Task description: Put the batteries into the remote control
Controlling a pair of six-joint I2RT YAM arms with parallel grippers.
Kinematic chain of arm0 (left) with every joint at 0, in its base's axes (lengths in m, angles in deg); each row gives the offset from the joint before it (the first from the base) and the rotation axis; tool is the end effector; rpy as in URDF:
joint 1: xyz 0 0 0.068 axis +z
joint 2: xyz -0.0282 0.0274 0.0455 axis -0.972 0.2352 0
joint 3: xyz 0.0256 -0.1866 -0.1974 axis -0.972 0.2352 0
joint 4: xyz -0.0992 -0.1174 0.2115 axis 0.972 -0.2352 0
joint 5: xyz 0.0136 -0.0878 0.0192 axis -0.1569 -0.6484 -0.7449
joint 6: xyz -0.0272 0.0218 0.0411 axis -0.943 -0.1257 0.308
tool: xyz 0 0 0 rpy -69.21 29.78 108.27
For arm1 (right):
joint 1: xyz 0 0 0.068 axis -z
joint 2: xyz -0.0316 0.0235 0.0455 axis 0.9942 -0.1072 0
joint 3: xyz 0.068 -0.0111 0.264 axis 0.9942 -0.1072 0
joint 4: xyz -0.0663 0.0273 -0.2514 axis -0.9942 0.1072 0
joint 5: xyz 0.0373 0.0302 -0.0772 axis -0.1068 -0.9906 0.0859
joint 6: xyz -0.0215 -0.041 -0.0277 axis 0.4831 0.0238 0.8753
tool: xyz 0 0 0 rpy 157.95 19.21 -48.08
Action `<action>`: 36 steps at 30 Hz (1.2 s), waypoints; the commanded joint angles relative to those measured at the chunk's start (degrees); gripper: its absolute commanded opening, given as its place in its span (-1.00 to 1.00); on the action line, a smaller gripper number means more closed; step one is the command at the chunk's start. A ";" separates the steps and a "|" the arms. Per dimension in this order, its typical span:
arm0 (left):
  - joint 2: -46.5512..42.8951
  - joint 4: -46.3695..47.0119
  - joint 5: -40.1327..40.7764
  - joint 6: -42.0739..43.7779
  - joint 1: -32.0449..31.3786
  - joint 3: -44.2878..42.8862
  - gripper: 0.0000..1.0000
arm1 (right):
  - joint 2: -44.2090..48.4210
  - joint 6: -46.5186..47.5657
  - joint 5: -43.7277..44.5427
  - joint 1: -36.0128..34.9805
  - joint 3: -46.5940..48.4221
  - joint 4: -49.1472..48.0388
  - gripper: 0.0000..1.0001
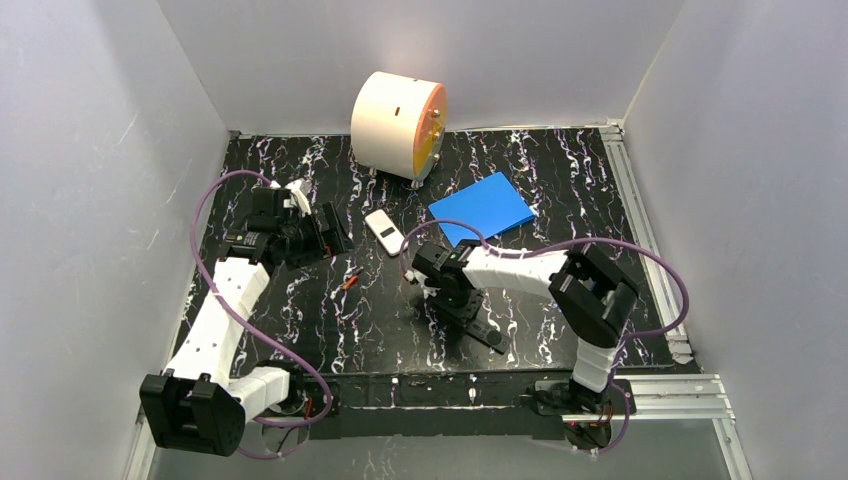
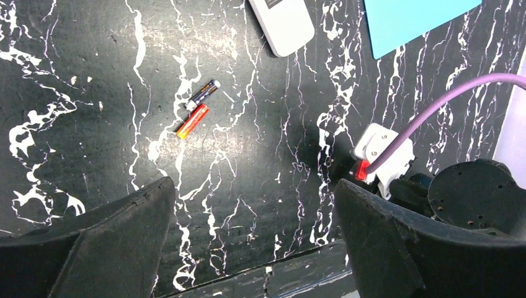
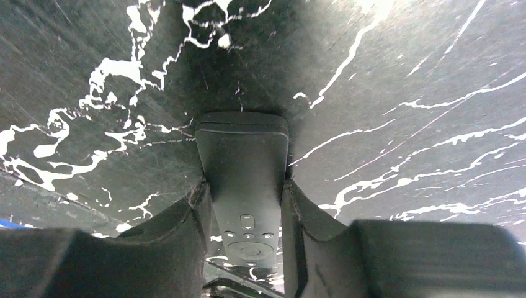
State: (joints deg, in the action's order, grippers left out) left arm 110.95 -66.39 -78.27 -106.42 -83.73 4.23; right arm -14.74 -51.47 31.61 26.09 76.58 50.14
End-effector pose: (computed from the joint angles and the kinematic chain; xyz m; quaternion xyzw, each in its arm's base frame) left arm 0.2238 -0.0385 0.3078 -0.0735 0.9084 -0.2253 0.3443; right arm 0.1763 0.2761 0.1600 -0.4930 0.8676 0.0042 0.0647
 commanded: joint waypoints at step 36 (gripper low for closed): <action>-2.69 41.56 -33.26 -32.91 -8.27 -6.28 0.97 | 10.18 -99.78 -45.32 26.05 3.35 -128.50 -0.56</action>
State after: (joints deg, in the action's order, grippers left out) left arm 105.75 -27.18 -109.96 -137.07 -89.06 4.27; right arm -5.14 -147.19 -12.32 54.77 77.13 -70.29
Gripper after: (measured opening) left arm 0.984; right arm 0.470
